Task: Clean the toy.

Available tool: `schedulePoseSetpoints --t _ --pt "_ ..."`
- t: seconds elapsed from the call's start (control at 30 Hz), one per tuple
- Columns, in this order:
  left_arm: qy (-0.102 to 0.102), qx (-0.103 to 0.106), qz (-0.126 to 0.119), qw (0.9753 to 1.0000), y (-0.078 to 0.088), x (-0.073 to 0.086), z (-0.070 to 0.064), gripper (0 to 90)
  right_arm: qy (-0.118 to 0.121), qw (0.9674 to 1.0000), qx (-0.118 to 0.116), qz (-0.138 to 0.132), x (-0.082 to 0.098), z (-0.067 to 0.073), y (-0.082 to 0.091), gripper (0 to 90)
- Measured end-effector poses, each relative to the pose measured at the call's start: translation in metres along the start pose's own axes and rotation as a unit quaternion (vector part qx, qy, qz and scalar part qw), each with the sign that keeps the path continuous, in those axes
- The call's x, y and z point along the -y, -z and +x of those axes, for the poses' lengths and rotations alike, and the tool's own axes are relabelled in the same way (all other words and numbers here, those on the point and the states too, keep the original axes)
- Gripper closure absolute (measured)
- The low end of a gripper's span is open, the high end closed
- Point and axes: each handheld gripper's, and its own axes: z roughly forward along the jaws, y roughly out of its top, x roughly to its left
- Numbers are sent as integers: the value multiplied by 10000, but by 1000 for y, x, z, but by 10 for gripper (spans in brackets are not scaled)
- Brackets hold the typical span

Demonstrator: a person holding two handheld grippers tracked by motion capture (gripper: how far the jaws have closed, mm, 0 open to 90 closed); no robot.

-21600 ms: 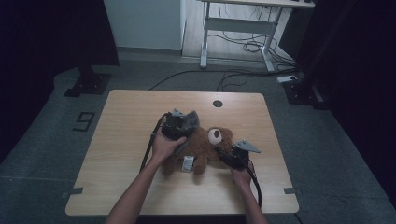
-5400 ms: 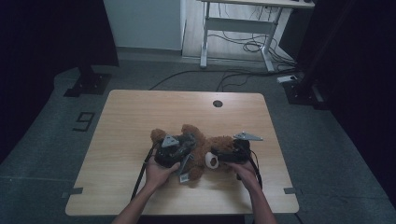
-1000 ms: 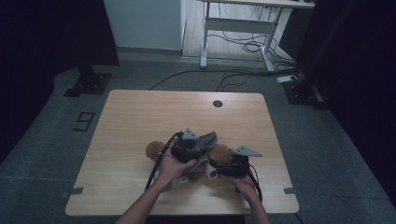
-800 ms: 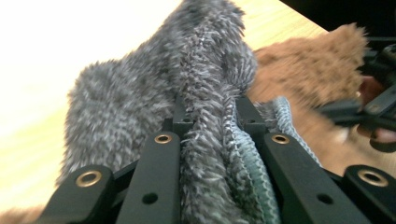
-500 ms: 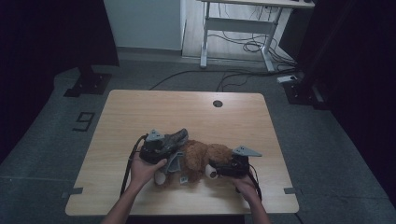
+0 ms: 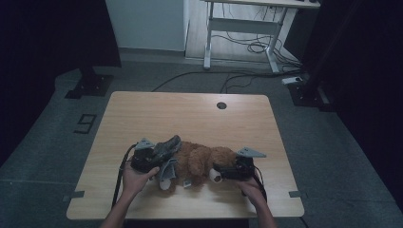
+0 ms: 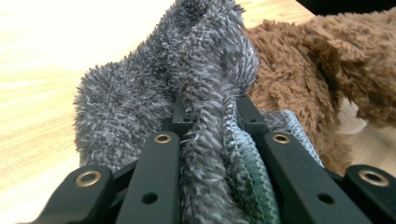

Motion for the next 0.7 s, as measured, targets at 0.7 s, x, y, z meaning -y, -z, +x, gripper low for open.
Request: schedulePoseSetpoints --t 0.7 --pt "-497 728 492 9949 -23 13 -40 737 -92 9980 421 -455 -13 -11 -22 396"
